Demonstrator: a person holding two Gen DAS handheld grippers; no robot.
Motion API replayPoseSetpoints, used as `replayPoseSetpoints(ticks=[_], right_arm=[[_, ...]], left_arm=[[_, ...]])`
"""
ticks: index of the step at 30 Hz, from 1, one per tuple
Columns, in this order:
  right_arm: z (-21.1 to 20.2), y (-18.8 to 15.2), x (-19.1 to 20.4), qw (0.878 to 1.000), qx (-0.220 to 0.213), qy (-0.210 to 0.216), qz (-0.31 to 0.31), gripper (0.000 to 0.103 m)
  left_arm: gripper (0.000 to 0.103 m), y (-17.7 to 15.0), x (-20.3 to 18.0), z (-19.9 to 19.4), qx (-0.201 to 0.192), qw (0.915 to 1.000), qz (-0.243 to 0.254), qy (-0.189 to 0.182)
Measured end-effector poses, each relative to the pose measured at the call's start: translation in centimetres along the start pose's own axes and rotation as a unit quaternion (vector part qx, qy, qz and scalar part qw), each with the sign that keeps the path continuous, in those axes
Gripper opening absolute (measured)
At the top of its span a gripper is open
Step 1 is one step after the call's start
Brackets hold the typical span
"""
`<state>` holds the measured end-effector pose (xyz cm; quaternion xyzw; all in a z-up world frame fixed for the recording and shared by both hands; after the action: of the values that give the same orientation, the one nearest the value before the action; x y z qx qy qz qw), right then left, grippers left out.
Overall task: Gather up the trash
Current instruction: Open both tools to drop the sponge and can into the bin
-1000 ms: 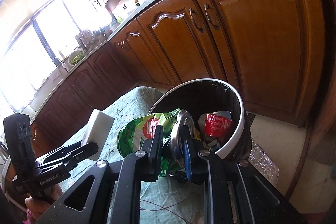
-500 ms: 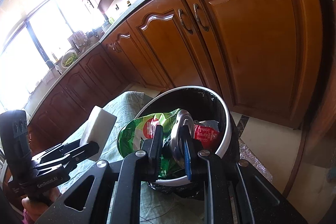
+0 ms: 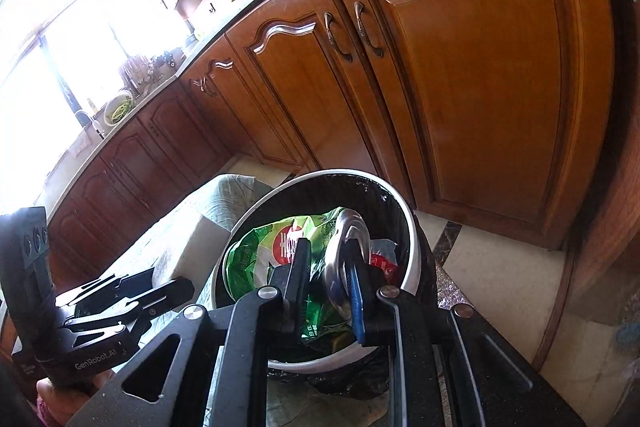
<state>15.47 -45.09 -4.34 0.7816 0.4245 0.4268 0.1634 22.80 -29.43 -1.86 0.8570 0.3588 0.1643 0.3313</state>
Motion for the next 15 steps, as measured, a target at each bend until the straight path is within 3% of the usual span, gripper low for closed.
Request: replayPoseSetpoints(ticks=[15], right_arm=[[1.6, 0.3, 0.1, 0.999, 0.013, -0.032, -0.029, 0.017]], left_arm=[[0.048, 1.0, -0.8, 1.9, 0.022, 0.9996, 0.015, 0.005]])
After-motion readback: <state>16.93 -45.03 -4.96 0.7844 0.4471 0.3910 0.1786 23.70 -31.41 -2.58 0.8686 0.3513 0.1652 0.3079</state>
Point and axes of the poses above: each gripper's, at about its wrist camera, not at the fingertips, and z roughly the way its jaws point, x to its left, y to its top, the point moved 3 cm from there along z, roughly the way its jaws point, and after that the axes turned 11 degrees about z, right-handed, at the moved point
